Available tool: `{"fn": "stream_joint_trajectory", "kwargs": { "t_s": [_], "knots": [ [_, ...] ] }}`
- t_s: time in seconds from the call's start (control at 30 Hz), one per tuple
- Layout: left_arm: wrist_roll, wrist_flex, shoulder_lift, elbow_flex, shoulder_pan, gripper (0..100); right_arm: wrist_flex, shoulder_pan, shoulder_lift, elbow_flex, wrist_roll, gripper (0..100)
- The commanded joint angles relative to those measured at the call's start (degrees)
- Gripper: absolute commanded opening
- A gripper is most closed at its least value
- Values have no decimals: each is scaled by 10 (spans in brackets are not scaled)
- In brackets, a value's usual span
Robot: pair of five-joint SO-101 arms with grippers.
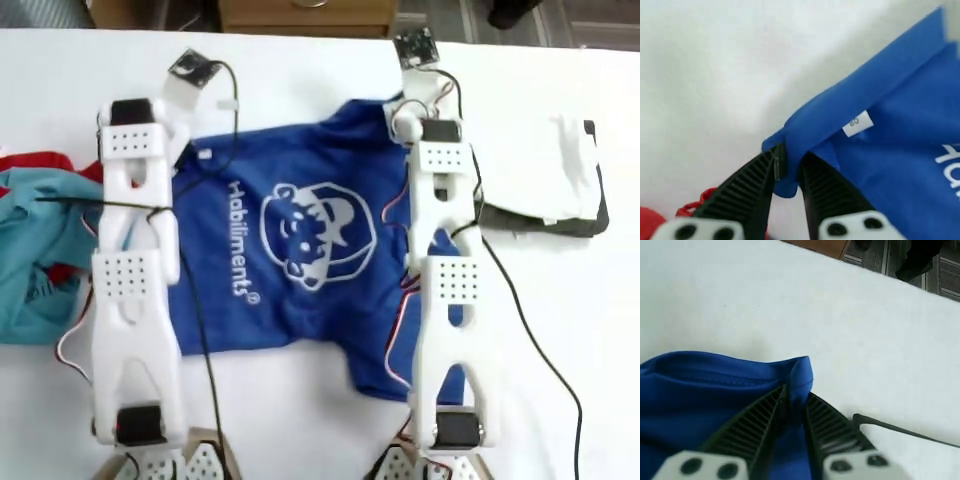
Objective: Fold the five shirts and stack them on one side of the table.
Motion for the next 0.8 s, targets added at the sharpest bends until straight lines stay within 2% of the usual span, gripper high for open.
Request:
{"fn": "stream_joint_trajectory", "kwargs": {
  "t_s": [0.0,0.27,0.47,0.63,0.77],
  "knots": [
    [-3,40,-11,-59,8,25,52,6,-9,-96,4,18],
    [-3,173,-11,-218,24,25,181,15,-15,-198,4,18],
    [-1,173,-11,-219,23,25,284,29,-51,-195,4,18],
    [30,175,-12,-216,23,25,349,29,-75,-195,4,18],
    [31,175,-44,-139,23,25,411,27,-95,-195,4,18]
  ]
}}
